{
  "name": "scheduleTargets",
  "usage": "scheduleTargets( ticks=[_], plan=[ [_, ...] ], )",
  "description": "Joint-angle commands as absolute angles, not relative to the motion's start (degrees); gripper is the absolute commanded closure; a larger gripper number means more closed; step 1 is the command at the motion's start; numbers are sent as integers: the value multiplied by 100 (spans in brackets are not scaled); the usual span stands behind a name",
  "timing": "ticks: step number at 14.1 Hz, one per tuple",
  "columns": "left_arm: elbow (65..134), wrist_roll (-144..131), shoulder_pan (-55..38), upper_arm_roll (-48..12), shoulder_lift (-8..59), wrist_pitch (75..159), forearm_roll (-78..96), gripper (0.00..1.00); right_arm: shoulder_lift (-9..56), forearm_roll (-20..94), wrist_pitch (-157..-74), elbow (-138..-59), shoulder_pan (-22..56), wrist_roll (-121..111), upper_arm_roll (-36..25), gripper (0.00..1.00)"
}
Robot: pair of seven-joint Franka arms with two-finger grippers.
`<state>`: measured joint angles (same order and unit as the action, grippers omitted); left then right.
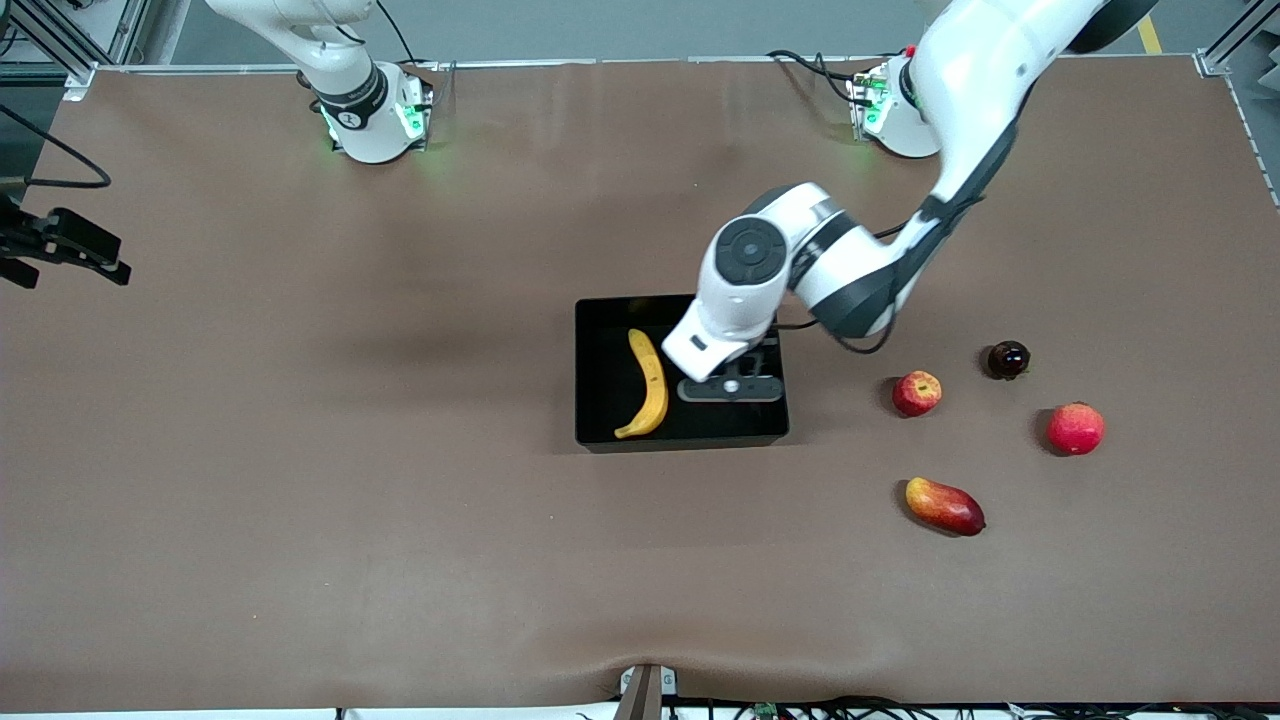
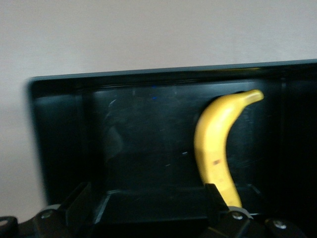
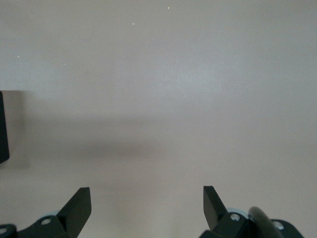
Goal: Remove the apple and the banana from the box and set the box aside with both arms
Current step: 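Open the left gripper and move it back over the banana, then grasp the banana with the left gripper while the right gripper approaches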
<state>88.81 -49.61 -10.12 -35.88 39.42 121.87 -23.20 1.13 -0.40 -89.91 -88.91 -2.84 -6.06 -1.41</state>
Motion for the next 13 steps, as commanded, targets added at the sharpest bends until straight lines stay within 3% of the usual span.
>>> scheduleTargets(
  ticks=[1, 10, 13],
  plan=[
    [8569, -5010, -1387, -3384, 4332, 12654, -2461, 0, 290, -61, -8982, -8736, -396, -571, -62, 0],
    [8368, -5291, -2469, -2444, 5026, 13342, -2452, 0, 632, -115, -9009, -8736, -404, -580, -62, 0],
    [8332, -5300, -2566, -2408, 5142, 13368, -2443, 0, 721, -70, -9237, -8736, -352, -589, -62, 0]
  ],
)
